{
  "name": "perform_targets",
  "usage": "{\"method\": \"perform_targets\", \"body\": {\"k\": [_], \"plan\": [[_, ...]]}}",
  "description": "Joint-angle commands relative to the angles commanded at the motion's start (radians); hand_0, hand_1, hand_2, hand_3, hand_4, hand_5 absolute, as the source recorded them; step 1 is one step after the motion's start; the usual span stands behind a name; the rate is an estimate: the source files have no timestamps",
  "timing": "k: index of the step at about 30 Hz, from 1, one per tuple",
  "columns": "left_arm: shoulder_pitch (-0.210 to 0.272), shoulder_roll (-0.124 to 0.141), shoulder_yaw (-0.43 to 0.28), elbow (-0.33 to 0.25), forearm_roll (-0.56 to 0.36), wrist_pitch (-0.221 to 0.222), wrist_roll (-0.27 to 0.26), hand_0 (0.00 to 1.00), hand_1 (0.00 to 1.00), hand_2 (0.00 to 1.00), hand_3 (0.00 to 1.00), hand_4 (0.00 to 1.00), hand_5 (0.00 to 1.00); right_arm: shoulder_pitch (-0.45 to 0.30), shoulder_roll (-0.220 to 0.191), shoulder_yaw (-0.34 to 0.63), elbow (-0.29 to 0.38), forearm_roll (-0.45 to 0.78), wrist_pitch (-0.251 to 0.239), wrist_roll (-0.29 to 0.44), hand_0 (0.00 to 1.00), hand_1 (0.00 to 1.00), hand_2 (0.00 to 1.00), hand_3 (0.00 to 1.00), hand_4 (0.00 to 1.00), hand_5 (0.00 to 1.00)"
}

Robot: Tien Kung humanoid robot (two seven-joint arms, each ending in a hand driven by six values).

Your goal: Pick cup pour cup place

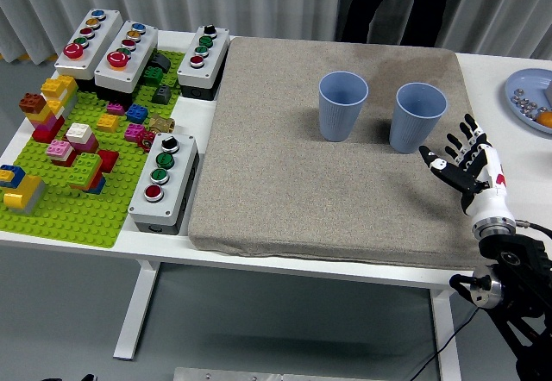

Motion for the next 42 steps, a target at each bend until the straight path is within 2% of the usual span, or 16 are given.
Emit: {"method": "perform_targets", "body": {"k": [42], "plan": [[-0.005,0.002,0.031,0.0,-0.028,-0.001,-0.004,0.76,0.775,0.824,0.719,0.503,0.991,0.072,0.029,-0.028,-0.082,0.0,0.023,-0.017,0.871,0.877,0.966,0.939,0.85,0.236]]}}
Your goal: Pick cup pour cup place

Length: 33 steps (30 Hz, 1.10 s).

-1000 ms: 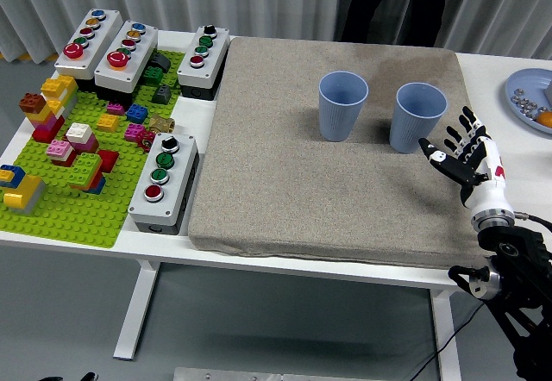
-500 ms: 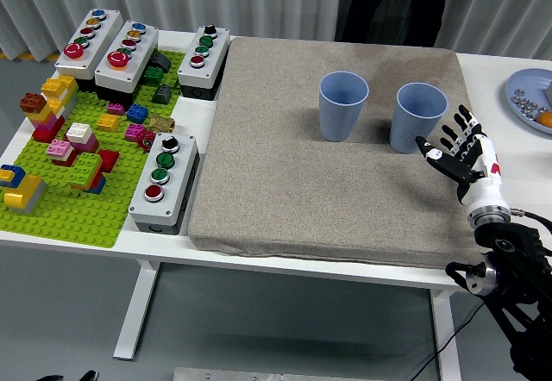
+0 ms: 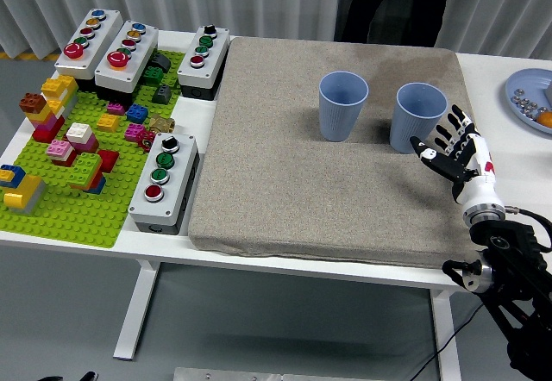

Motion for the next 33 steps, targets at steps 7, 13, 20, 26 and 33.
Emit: {"method": "perform_targets", "body": {"k": [7,13,20,26,33], "plan": [[-0.001,0.0,0.003,0.0,-0.004,0.0,-0.001,0.76,0.774,0.825,0.721,0.503,0.995,0.01,0.004,-0.002,-0.012,-0.007,0.012,-0.013,0.87,0.878,0.967,0.937,0.845,0.233],[-0.002,0.0,0.004,0.0,-0.006,0.0,-0.002,0.759,0.774,0.825,0.721,0.503,0.995,0.019,0.005,-0.001,-0.018,-0.009,0.014,-0.014,0.871,0.878,0.967,0.935,0.842,0.233],[-0.004,0.0,0.007,0.0,-0.01,0.001,-0.004,0.759,0.775,0.825,0.72,0.504,0.996,0.026,0.008,-0.002,-0.025,-0.01,0.014,-0.015,0.87,0.878,0.966,0.934,0.837,0.231],[-0.008,-0.001,0.011,0.0,-0.015,0.001,-0.004,0.759,0.775,0.825,0.72,0.504,0.998,0.031,0.009,-0.001,-0.029,-0.011,0.018,-0.02,0.869,0.88,0.966,0.934,0.835,0.229],[-0.009,-0.001,0.016,0.0,-0.019,0.0,-0.006,0.759,0.775,0.825,0.721,0.503,0.998,0.042,0.011,-0.002,-0.04,-0.008,0.019,-0.019,0.87,0.879,0.966,0.934,0.83,0.226]]}}
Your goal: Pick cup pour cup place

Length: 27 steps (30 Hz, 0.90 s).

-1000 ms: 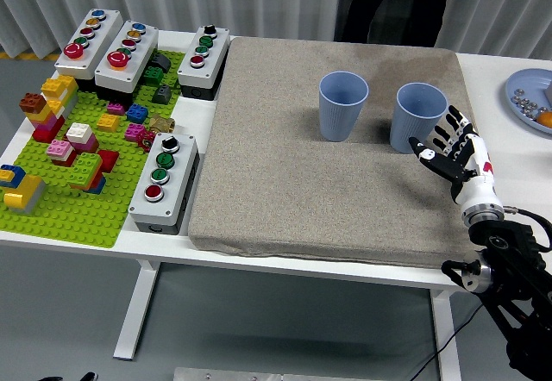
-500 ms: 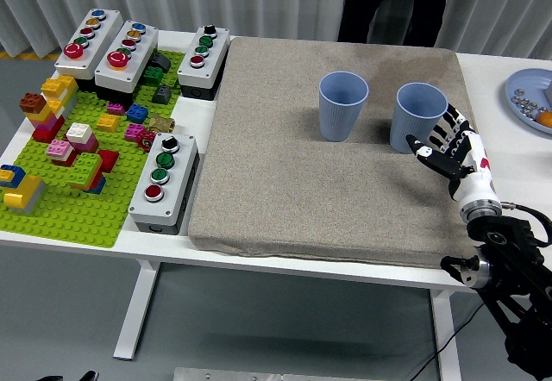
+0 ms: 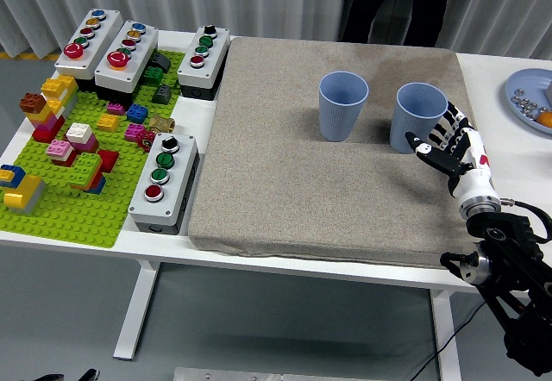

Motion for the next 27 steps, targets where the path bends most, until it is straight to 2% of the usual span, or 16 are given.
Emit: {"method": "perform_targets", "body": {"k": [27], "plan": [[-0.001,0.001,0.003,0.0,0.001,0.0,-0.001,0.76,0.776,0.825,0.721,0.502,0.994,0.022,0.009,-0.003,-0.017,0.0,0.003,0.001,0.872,0.88,0.968,0.934,0.826,0.223]]}}
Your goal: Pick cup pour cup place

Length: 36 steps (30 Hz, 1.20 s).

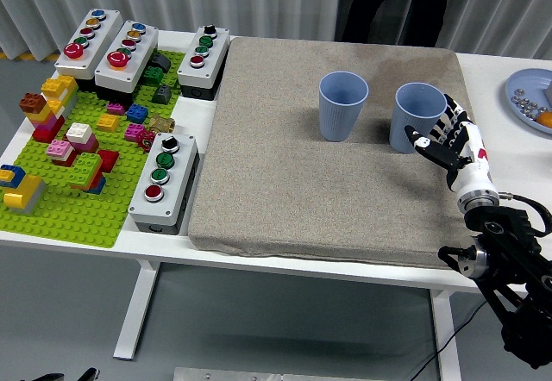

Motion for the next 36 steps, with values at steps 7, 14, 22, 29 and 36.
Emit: {"method": "perform_targets", "body": {"k": [7,14,22,29,36], "plan": [[-0.002,0.0,0.002,0.0,0.0,0.0,0.0,0.76,0.777,0.825,0.723,0.503,0.994,0.003,0.0,0.002,-0.003,-0.001,0.0,0.0,0.873,0.88,0.968,0.934,0.825,0.226],[-0.003,0.0,0.004,0.0,-0.003,0.0,-0.001,0.761,0.777,0.825,0.723,0.503,0.992,0.011,0.004,0.011,-0.017,0.002,0.004,0.003,0.873,0.881,0.969,0.933,0.828,0.229],[-0.006,0.001,0.01,0.0,-0.009,0.0,-0.003,0.761,0.777,0.825,0.722,0.504,0.991,0.022,0.007,0.018,-0.029,0.005,0.005,0.003,0.874,0.881,0.969,0.933,0.828,0.232],[-0.008,0.001,0.015,0.0,-0.014,0.0,-0.004,0.761,0.777,0.825,0.724,0.504,0.988,0.024,0.008,0.013,-0.027,0.002,0.002,0.001,0.875,0.881,0.969,0.934,0.829,0.232],[-0.007,0.002,0.012,0.0,-0.011,-0.001,-0.003,0.761,0.777,0.825,0.724,0.504,0.985,0.02,0.01,0.007,-0.023,0.001,0.001,0.0,0.876,0.882,0.97,0.934,0.827,0.237]]}}
